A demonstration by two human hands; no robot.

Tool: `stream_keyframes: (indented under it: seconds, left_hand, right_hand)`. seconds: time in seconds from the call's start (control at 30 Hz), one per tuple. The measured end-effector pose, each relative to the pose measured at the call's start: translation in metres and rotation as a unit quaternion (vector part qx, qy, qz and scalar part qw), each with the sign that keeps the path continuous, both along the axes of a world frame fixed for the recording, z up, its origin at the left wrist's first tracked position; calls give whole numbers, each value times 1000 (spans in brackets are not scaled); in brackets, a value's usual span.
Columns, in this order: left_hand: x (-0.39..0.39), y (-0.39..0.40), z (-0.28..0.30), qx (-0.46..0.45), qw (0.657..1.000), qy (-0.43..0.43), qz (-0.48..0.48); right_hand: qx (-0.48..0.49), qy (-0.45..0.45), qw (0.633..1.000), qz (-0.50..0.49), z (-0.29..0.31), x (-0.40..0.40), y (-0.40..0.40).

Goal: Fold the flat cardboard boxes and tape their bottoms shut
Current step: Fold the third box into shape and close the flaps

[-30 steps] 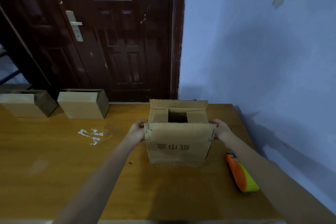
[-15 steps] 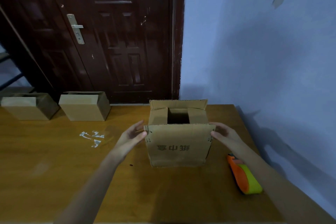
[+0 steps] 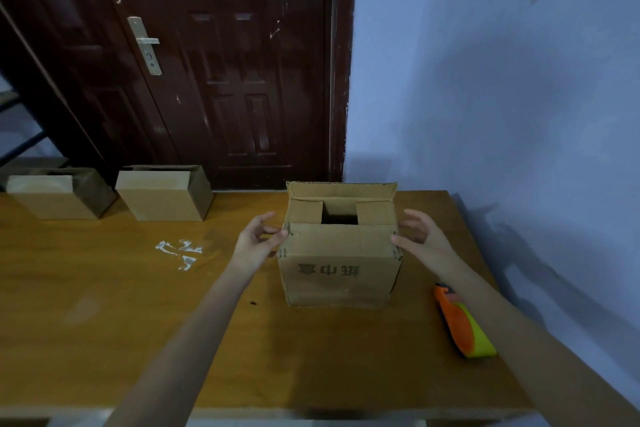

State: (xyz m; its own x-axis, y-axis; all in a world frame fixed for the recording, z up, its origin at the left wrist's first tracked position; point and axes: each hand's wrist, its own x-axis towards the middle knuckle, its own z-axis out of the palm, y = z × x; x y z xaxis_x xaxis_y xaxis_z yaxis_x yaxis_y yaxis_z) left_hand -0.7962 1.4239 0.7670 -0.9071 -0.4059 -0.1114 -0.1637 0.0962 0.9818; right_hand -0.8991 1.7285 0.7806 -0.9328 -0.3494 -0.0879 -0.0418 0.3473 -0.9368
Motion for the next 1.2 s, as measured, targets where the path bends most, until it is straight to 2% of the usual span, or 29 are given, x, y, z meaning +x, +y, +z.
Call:
stream_keyframes:
  seconds: [0.07, 0.17, 0.27, 0.4, 0.63, 0.83, 0.97, 1.07, 1.2]
  left_hand:
    - [-1, 0, 5, -18, 1000, -1, -17]
    - [-4, -6, 14, -90, 994, -7, -67]
    - [-14, -17, 28, -149, 977, -38, -147]
    - [-29, -22, 47, -189, 953, -87, -219]
    - [-35, -21, 42, -230, 936, -112, -243]
    - [-29, -21, 31, -185, 950, -115, -225]
    - [-30, -17, 25, -222, 953, -85, -187]
    - [-34, -13, 25, -225, 960, -80, -144]
    - [-42, -7, 27, -233, 965, -92, -72]
  right_hand:
    - [11, -4, 1000, 8, 4, -3, -1]
    - [65, 1, 996, 58, 13, -13, -2]
    - [125, 10, 984, 128, 25, -28, -1]
    - [145, 24, 970, 192, 37, -38, -2]
    - [164, 18, 972, 165, 25, -36, 6]
    - [164, 41, 977, 131, 16, -32, 4]
    - [159, 66, 982, 83, 16, -39, -10]
    - [143, 10, 989, 26, 20, -43, -21]
    - [131, -192, 972, -19, 29, -50, -22]
